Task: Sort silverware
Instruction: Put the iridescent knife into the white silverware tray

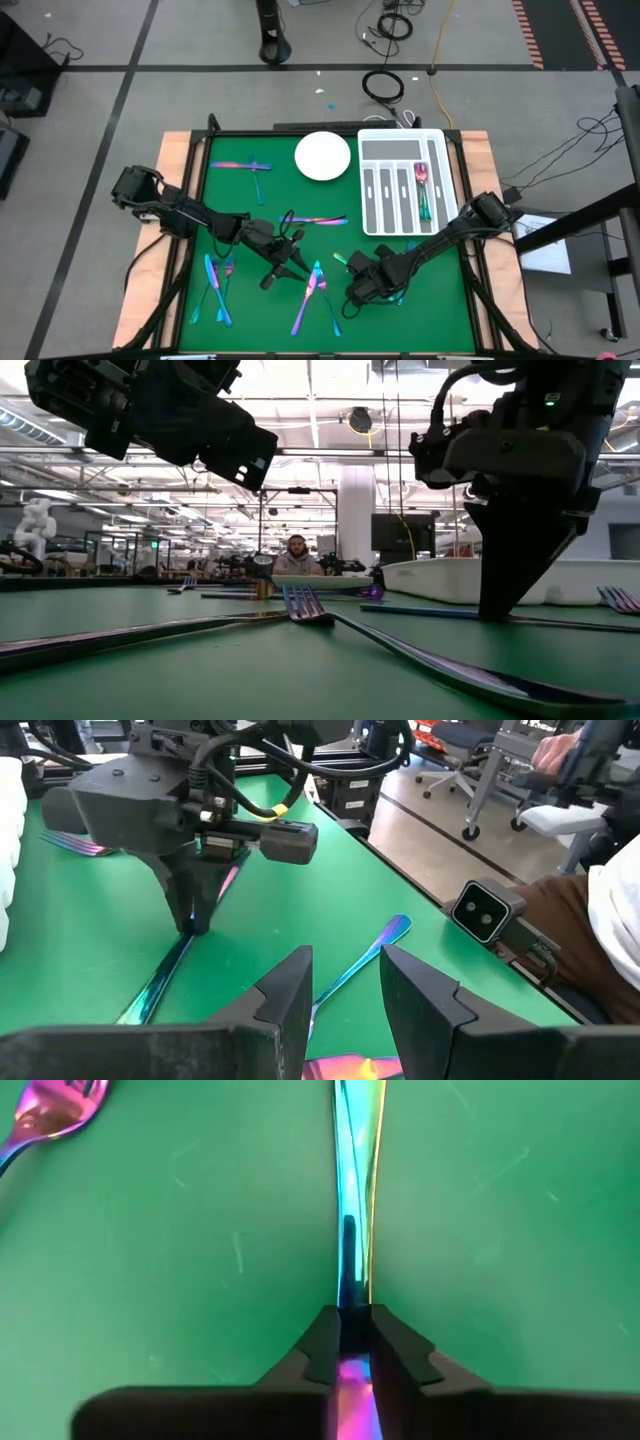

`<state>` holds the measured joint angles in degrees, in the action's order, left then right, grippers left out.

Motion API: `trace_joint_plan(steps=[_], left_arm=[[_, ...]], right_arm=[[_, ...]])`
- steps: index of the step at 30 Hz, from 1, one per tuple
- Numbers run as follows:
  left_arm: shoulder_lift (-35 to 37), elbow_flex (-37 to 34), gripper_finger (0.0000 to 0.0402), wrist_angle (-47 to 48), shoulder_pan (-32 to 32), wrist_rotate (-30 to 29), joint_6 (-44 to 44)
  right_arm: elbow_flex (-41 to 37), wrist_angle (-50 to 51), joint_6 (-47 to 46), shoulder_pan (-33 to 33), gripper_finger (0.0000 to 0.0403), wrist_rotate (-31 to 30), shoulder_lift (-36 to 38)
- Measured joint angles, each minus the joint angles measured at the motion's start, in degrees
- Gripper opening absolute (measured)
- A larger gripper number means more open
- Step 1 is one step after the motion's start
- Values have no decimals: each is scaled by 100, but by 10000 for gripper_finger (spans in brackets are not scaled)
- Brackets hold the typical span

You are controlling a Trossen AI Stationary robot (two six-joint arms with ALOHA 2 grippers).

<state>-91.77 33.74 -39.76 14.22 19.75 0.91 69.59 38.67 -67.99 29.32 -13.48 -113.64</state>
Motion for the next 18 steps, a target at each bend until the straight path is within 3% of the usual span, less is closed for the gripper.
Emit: trace_joint_plan(steps=[18], left_arm=[[0, 0, 121, -1, 0, 0, -15]], right_arm=[[509, 27, 95, -252, 1, -765, -58]])
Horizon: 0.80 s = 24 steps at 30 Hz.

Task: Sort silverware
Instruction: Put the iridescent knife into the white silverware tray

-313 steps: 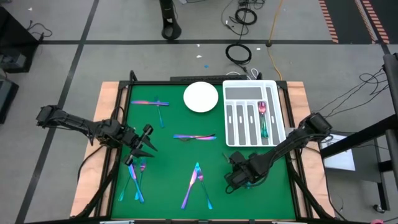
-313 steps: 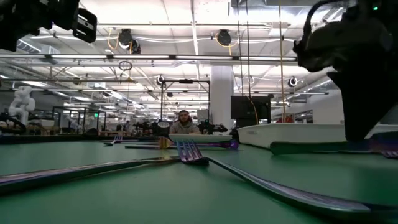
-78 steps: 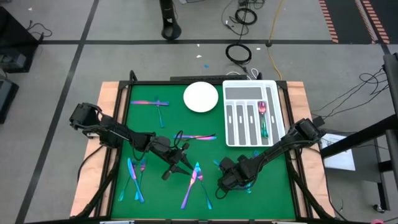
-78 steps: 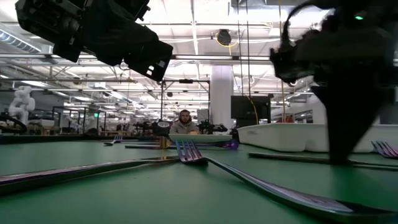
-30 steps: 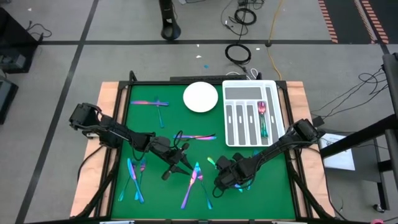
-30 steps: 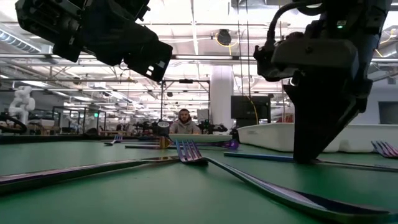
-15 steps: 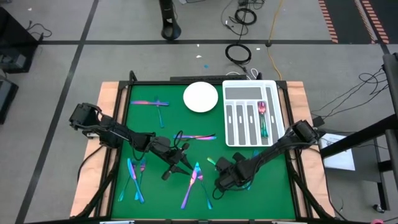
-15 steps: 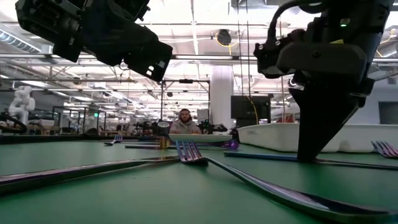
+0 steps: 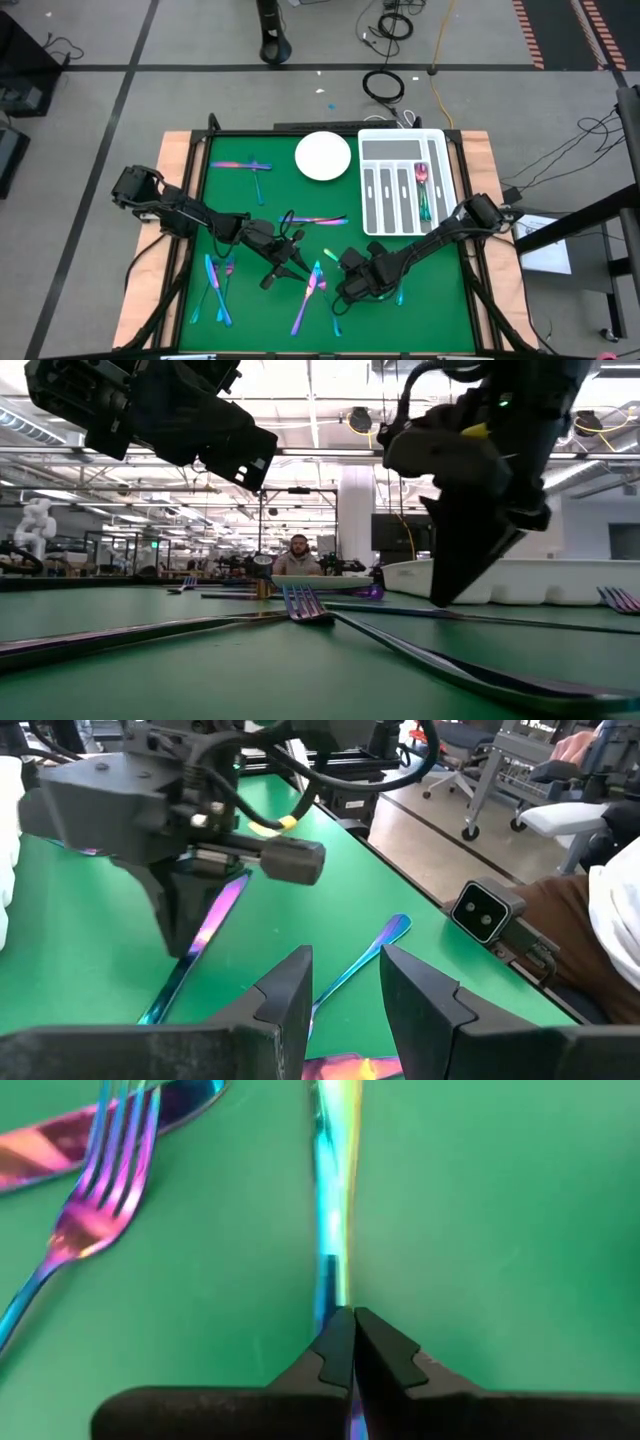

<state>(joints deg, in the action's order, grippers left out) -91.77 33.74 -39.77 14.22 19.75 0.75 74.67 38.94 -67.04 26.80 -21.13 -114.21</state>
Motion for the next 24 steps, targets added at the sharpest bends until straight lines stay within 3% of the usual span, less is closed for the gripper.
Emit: trace_joint_plan(steps=[13, 19, 24], left_arm=[[0, 24, 121, 51, -39, -181, 171], [-3, 705, 121, 1467, -627, -271, 853], [-320, 1436, 121, 2289, -1095, 329, 1300]], right_arm=[[7, 236, 480, -360, 1, 170, 347], [15, 474, 159, 3, 11, 153, 805], [13, 511, -458, 547, 41, -86, 824]])
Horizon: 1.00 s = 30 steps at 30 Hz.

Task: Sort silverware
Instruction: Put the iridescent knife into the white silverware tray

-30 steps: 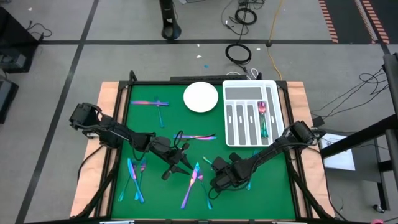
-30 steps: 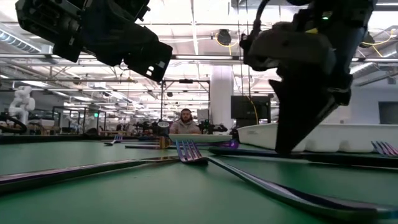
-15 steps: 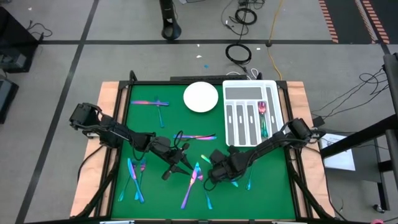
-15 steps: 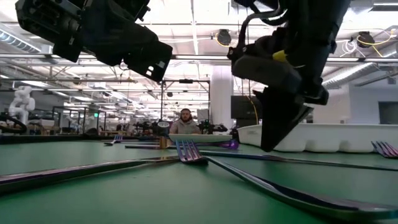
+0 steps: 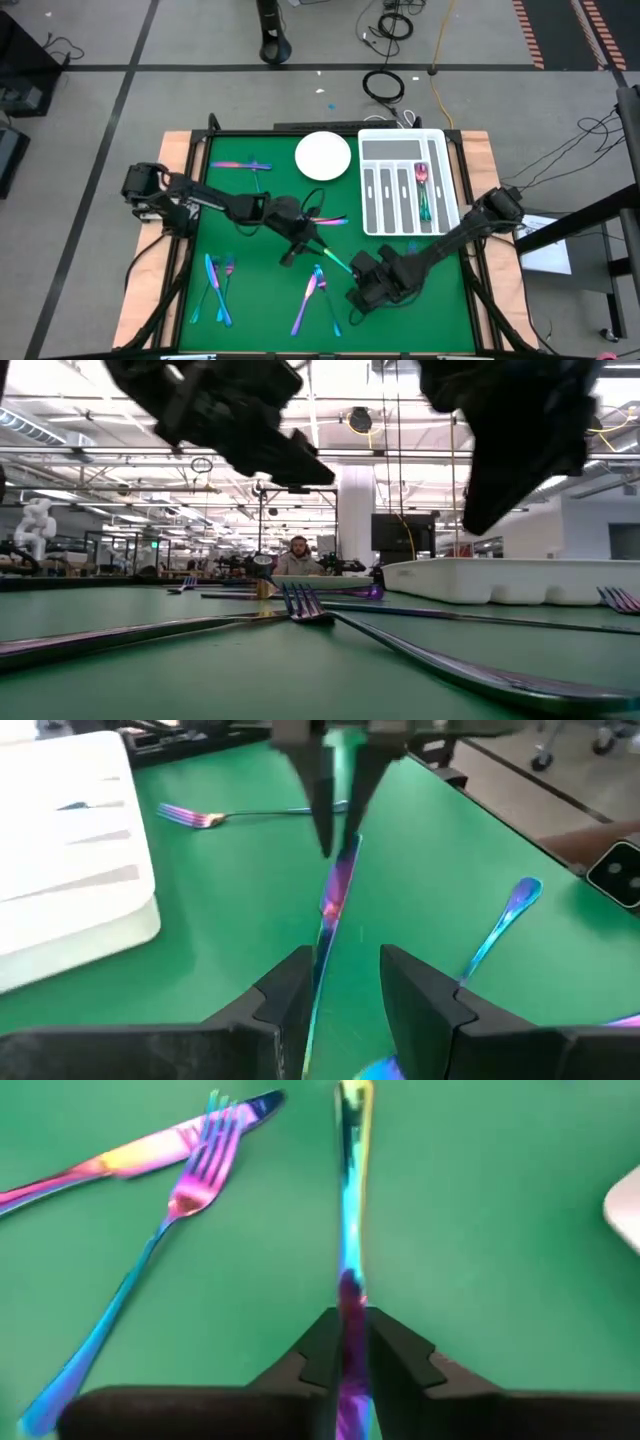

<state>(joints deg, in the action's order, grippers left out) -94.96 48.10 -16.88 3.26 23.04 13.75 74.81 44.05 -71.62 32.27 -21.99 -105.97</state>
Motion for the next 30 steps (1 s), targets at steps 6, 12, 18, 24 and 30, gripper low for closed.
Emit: trace_joint_plan(steps=[6, 12, 18, 24, 30], left_arm=[[-749, 314, 120, 51, -257, 309, 20], [-1164, 317, 84, -47, -400, 207, -410], [-1611, 314, 34, -211, -409, 41, -425], [-1682, 316, 4, -272, -519, -71, -425], [-1640, 316, 5, -196, -531, -74, -396]], right_arm=[[-55, 54, -706, 475, 81, -564, -15], [-59, 156, -886, 679, 96, -690, -15], [-61, 219, -690, 625, 94, -1063, -15], [-61, 278, -509, 439, 94, -1108, -15], [-61, 284, -303, 291, 93, -1089, -15]])
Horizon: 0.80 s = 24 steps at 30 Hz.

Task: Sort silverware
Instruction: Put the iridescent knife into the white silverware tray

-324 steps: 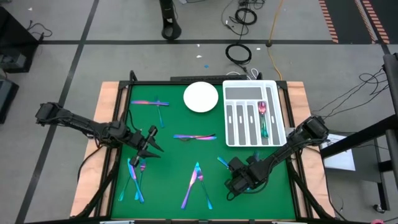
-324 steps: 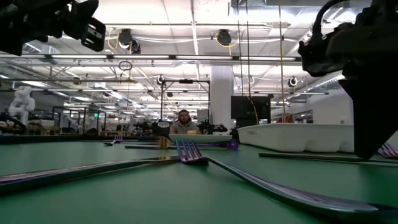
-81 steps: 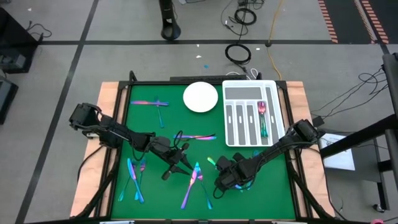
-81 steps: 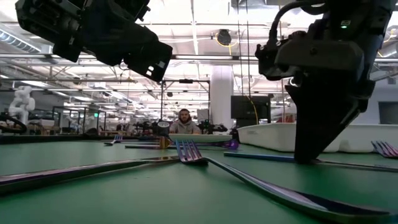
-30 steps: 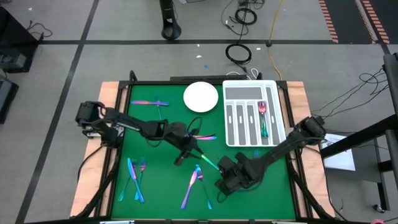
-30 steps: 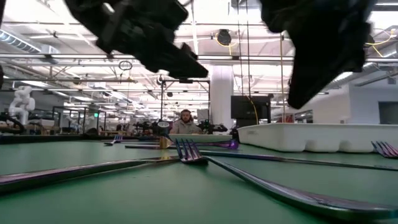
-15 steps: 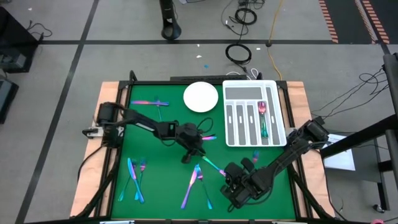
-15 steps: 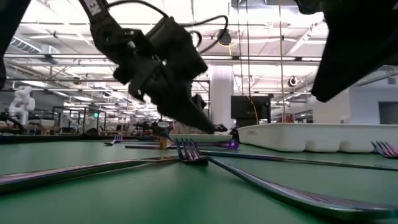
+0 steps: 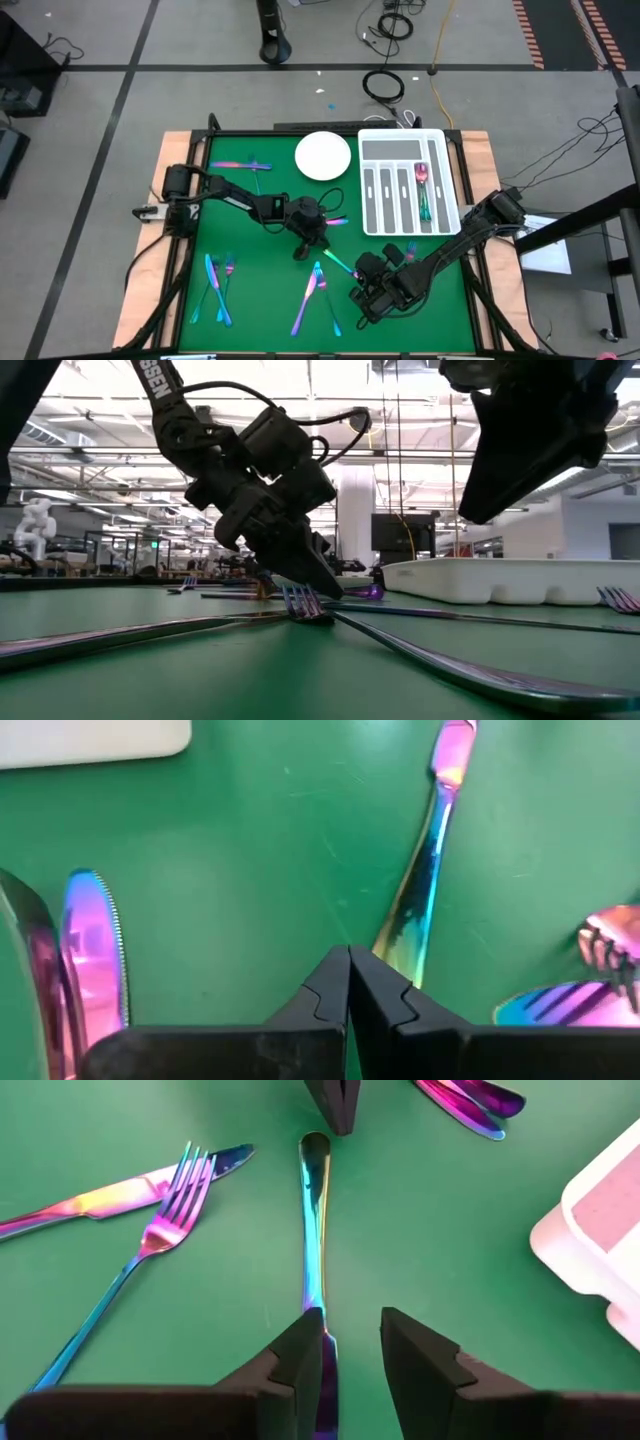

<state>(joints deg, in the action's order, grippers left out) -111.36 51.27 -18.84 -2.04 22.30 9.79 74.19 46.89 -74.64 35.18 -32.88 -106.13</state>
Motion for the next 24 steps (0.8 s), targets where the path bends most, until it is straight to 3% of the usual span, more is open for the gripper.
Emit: trace_joint_plan(steps=[20, 24], left_arm=[[124, -2, 5, 292, 179, 106, 115], [124, -2, 5, 295, 175, 101, 161]], right_arm=[[0, -7, 34, -81, 93, 43, 0], [0, -355, 480, -171, 93, 428, -131]])
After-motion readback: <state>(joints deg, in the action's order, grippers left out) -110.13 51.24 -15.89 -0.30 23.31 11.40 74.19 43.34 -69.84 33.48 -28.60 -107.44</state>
